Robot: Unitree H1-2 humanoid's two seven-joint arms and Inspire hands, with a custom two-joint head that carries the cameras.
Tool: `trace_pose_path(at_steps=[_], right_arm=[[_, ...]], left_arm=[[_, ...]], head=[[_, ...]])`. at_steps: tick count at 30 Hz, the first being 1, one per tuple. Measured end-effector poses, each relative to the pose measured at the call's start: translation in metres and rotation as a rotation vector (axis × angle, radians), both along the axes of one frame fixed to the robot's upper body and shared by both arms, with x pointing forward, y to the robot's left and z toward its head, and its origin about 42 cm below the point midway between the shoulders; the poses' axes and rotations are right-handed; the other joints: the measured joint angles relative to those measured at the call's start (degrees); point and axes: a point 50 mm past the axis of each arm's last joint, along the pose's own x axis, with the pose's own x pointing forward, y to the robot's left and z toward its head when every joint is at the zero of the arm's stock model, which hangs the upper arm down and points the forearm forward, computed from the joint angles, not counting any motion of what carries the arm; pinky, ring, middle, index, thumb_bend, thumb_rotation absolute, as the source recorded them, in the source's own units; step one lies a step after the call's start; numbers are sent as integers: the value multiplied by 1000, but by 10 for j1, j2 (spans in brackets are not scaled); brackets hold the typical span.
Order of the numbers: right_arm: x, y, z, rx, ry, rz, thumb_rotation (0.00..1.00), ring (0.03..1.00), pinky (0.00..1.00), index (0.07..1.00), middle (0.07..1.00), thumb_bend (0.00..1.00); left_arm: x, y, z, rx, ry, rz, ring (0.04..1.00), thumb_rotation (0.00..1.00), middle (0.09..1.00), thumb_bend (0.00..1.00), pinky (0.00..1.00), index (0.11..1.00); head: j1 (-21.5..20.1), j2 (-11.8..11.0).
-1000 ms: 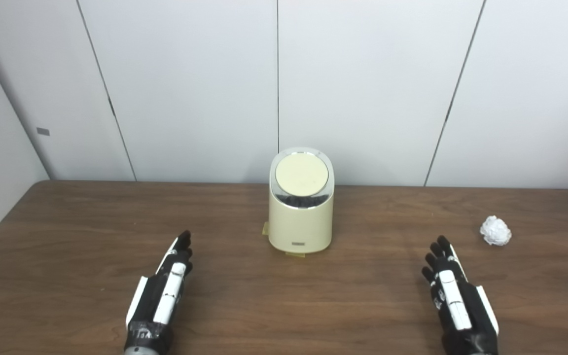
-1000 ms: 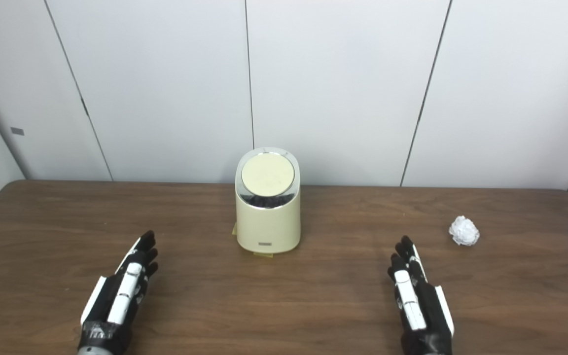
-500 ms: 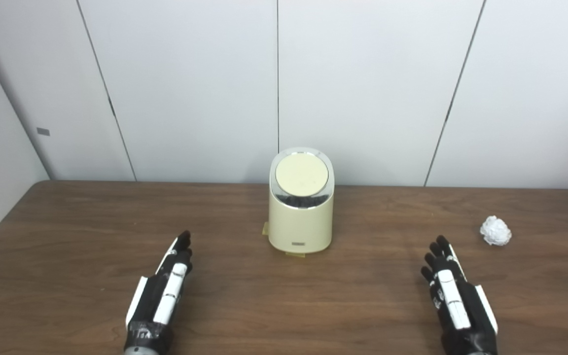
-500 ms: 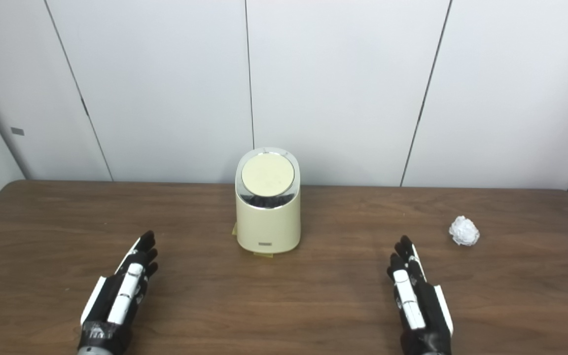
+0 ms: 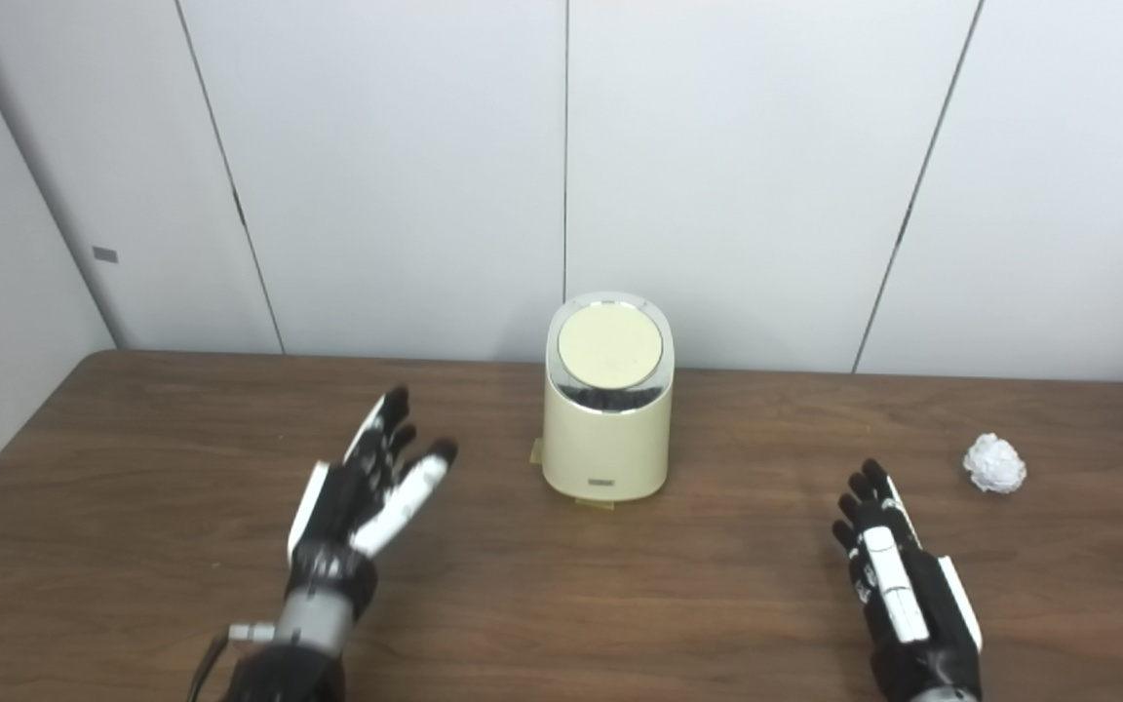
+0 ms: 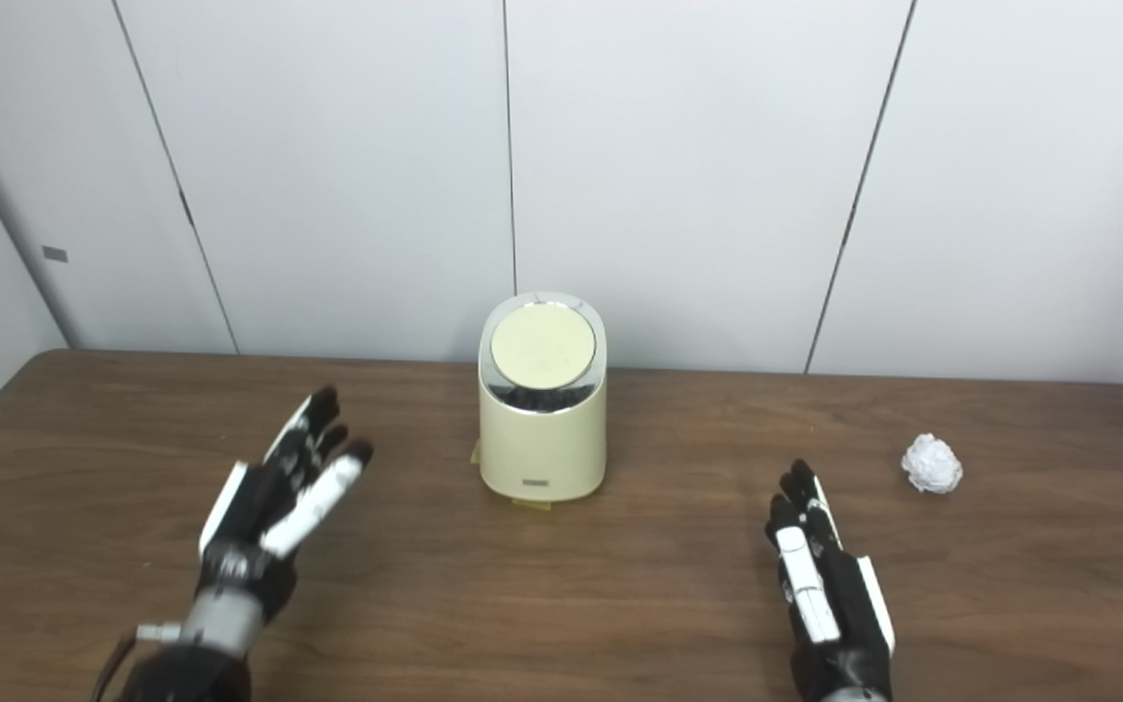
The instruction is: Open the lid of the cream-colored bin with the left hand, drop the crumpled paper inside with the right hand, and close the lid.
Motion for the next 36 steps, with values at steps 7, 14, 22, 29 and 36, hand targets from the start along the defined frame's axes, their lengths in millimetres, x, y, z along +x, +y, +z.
trace_pose_path(at_steps=[7,14,22,29,36], right_arm=[[1,5,0,-24,1,0,744,964,950,981,970,521],[4,6,0,-41,2,2,750,971,957,992,978,508],[5,9,-1,-49,7,6,738,969,950,1000,978,471],[5,15,-1,-55,9,-8,722,959,946,1000,967,457],[4,16,-1,-58,10,-8,764,956,950,1000,966,478]], left_arm=[[45,-22,45,206,-80,-61,961,527,999,850,904,1000],[93,-42,71,322,-64,-82,958,421,1000,875,836,1000],[130,-68,82,459,7,-202,937,353,1000,898,769,1000],[154,-78,86,579,52,-209,969,303,1000,921,780,1000],[166,-93,92,699,56,-238,998,211,1000,924,786,1000]], head=[[-3,0],[1,2],[-1,4],[-2,7],[1,15]])
